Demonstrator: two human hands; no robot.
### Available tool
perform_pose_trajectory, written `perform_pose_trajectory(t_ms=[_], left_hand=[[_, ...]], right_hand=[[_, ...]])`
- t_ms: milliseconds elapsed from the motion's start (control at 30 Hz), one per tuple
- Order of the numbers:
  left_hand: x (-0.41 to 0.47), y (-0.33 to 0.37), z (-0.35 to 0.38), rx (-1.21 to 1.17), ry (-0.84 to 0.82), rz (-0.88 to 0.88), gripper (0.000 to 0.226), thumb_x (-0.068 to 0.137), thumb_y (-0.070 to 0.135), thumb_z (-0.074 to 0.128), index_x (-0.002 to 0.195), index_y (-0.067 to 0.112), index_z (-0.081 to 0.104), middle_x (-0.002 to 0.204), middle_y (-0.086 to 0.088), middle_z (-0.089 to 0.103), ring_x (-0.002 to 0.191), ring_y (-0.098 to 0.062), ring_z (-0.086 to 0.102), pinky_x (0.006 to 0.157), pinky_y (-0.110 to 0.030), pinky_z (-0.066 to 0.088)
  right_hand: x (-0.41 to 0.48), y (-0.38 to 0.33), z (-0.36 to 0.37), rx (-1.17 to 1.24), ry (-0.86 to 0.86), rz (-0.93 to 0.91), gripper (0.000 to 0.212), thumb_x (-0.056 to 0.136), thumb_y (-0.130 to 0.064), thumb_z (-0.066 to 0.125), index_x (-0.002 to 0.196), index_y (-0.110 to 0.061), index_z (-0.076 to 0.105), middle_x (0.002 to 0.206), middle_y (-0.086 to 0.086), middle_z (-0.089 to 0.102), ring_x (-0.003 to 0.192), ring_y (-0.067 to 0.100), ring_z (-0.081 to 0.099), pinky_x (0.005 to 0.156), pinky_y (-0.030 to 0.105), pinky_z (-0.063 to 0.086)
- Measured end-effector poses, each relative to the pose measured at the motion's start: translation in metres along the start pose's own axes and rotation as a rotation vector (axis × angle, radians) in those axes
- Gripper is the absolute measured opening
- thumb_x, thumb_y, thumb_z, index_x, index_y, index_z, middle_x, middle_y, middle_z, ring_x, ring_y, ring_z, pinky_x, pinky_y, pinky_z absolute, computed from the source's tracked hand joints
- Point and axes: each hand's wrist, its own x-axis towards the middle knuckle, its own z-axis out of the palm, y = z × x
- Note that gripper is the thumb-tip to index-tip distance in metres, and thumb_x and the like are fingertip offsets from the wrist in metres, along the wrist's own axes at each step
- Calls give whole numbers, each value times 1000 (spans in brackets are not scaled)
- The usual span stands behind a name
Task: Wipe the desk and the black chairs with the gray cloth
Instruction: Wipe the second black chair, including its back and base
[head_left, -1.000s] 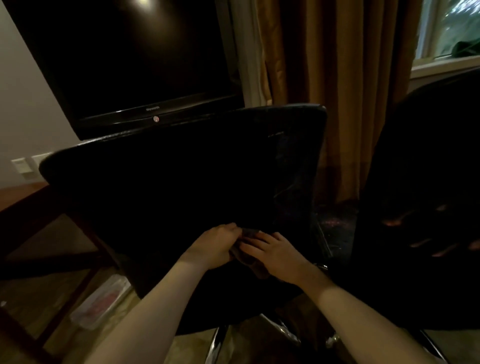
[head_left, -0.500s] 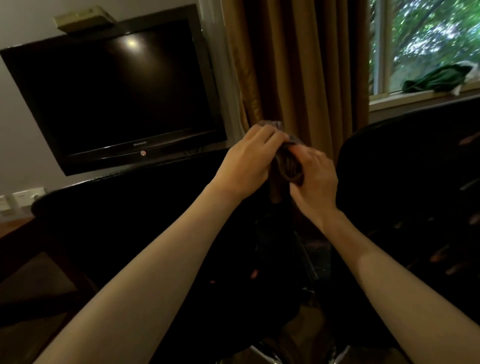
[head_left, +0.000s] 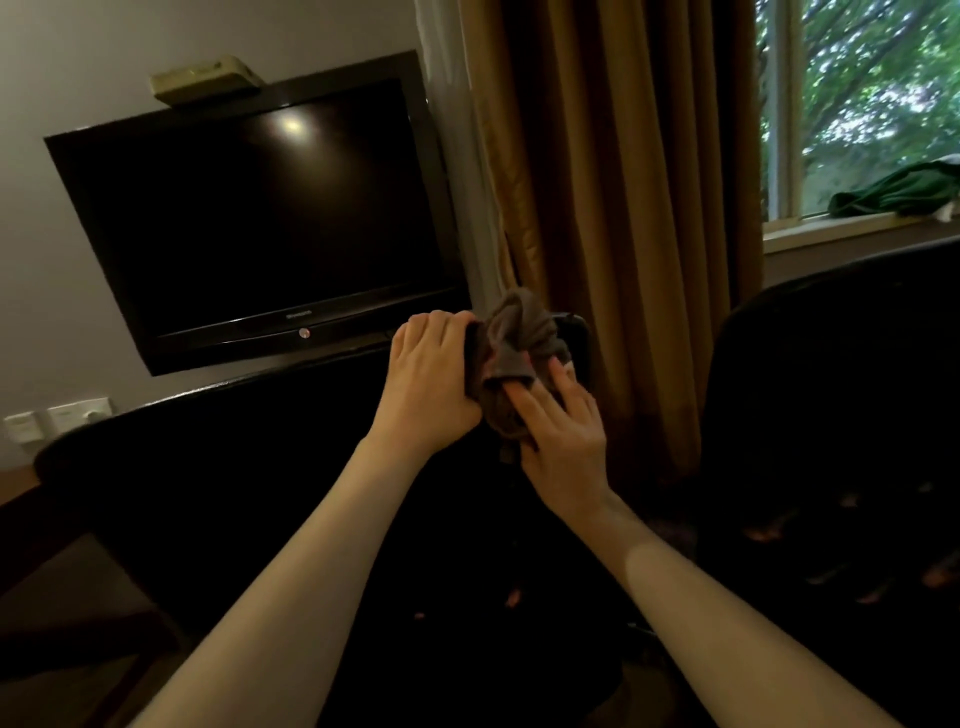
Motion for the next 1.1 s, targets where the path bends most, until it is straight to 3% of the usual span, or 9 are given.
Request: perform_pose_trajectory(t_ms=[167, 267, 400, 567, 667, 733, 800, 900, 1100], left_hand=[[-17, -15, -10, 17, -43, 38, 79, 65, 53, 53, 131, 11, 42, 123, -5, 45, 116, -20, 33, 99, -17, 8], [-25, -25, -24, -6, -60, 16, 72, 70, 32, 68, 134, 13, 39, 129, -3, 42, 125, -21, 31, 104, -19, 6], [-44, -23, -36, -48, -40, -3, 67, 71, 9, 62, 135, 10, 40, 132, -5, 44, 130, -22, 30, 108, -19, -2], [-64, -22, -42, -50, -18, -115, 73, 78, 5, 57, 144, 11, 26, 151, -4, 23, 144, -21, 6, 110, -29, -15], [-75, -23, -45, 0, -81, -156, 83, 81, 4, 56, 149, 12, 9, 158, -2, 0, 144, -19, -13, 109, -30, -16], [-79, -21, -48, 25, -102, -166, 88, 82, 5, 56, 150, 12, 0, 157, -1, -12, 143, -20, -19, 109, -32, -17], [-81, -19, -49, 30, -90, -139, 90, 83, 9, 57, 150, 14, -4, 156, 0, -17, 141, -19, -22, 108, -32, -18], [-77, -12, -46, 30, -64, -18, 91, 84, 22, 61, 150, 15, -2, 158, -1, -10, 139, -11, -20, 111, -29, -16], [-61, -4, -39, -6, -28, -75, 87, 77, 21, 67, 147, 9, 18, 146, -9, 30, 139, -25, 19, 116, -39, -2]], right_hand=[[-15, -17, 6, 6, 46, -104, 22, 98, -28, 44, 117, -23, 53, 117, 3, 67, 116, 29, 49, 92, 43, 43], [-19, -21, 4, 3, 5, -238, 17, 100, -22, 41, 111, -25, 54, 113, -1, 68, 114, 27, 50, 92, 46, 44], [-63, -6, -9, -64, -311, -667, 25, 88, -18, 48, 98, -31, 67, 106, -8, 71, 117, 21, 49, 95, 48, 38], [-64, -22, -38, -106, -701, -773, 34, 59, -24, 82, 90, -34, 72, 88, -14, 72, 99, 16, 66, 87, 38, 45], [-33, -27, -59, -11, -573, -738, 21, 79, -14, 61, 90, -27, 73, 84, -8, 72, 89, 21, 68, 81, 35, 36], [-8, -30, -73, 76, -385, -626, 41, 96, -7, 37, 88, -21, 75, 86, -4, 72, 87, 23, 68, 78, 35, 36], [22, -32, -85, 97, -216, -563, 46, 100, -11, 32, 88, -16, 75, 89, 1, 73, 90, 26, 69, 81, 37, 38], [63, -31, -89, -12, -47, -533, 26, 98, -13, 42, 98, -16, 68, 95, 3, 73, 98, 27, 64, 85, 38, 39], [46, -12, -63, -141, -52, -488, 21, 90, -10, 42, 109, -15, 49, 116, 9, 55, 106, 29, 46, 82, 39, 36]])
